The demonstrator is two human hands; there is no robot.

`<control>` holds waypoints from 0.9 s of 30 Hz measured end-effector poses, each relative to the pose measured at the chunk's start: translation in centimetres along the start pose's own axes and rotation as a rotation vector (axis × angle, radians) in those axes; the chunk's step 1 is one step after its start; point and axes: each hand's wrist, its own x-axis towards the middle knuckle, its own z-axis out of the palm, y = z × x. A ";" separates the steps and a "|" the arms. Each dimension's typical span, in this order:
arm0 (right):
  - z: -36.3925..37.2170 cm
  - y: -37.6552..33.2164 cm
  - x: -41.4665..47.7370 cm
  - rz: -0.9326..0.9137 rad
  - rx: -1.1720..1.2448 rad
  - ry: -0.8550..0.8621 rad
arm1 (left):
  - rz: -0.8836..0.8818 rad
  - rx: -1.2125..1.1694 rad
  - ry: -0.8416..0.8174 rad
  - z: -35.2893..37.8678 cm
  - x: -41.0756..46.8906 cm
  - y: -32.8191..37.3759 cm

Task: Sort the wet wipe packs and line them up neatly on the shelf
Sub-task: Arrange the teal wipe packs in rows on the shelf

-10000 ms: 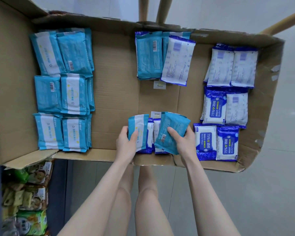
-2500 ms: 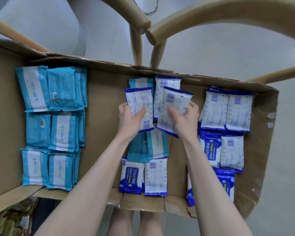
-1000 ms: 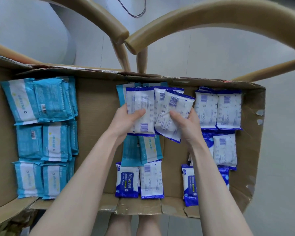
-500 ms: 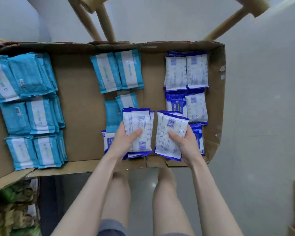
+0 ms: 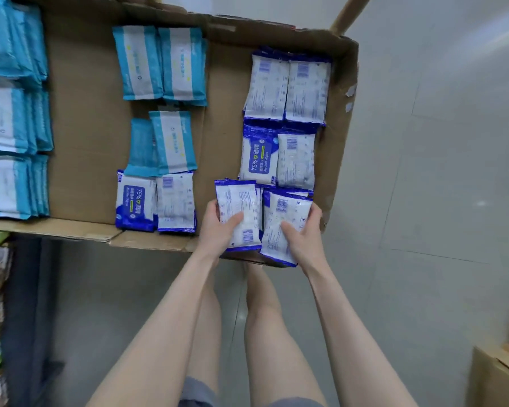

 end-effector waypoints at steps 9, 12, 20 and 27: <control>0.9 1.6 2.8 -0.110 -0.690 0.095 | 0.067 0.500 0.149 3.0 2.0 -3.3; 1.1 1.9 2.5 -0.119 -0.756 0.062 | 0.060 0.452 0.081 3.1 1.8 -3.7; 0.4 -1.0 1.1 -0.197 -0.961 0.008 | 0.122 0.798 -0.098 -1.4 1.0 -0.4; 3.0 -4.2 -1.3 -0.444 -0.721 -0.050 | 0.309 0.837 0.103 -6.2 -2.0 3.1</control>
